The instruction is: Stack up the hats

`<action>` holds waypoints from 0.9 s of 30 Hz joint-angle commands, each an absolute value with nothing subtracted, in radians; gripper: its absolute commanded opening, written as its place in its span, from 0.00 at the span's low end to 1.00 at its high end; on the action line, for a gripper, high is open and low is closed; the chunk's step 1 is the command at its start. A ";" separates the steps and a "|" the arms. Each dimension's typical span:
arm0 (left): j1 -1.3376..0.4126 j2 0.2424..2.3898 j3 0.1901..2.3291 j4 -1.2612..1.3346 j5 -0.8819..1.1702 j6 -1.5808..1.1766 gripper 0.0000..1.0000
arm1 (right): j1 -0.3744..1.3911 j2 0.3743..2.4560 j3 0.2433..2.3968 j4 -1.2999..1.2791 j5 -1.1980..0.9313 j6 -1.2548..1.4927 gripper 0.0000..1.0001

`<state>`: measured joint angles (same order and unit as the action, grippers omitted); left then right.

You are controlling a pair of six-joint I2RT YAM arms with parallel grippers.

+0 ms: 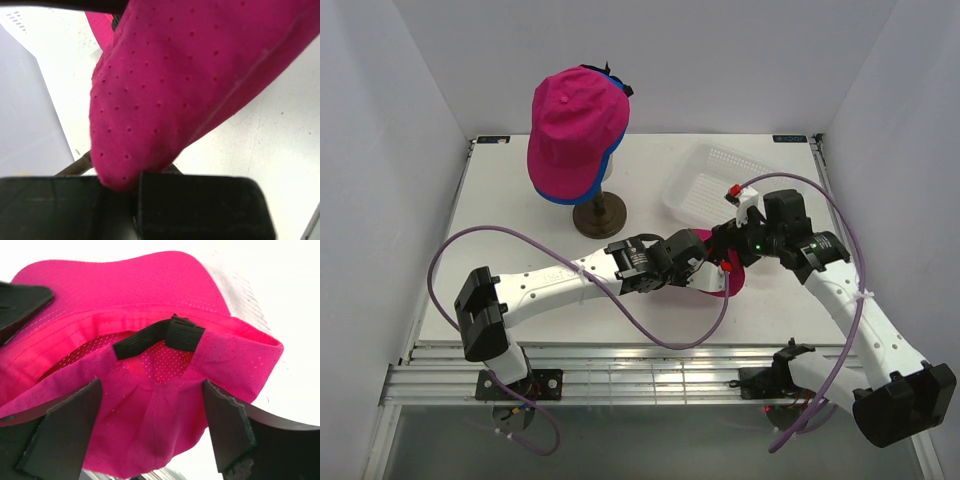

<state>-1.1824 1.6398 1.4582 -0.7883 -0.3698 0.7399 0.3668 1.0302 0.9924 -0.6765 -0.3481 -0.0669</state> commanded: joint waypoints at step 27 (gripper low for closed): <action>-1.054 1.566 1.476 -0.828 -0.193 0.604 0.00 | 0.356 0.908 1.035 -0.612 0.037 -0.017 0.08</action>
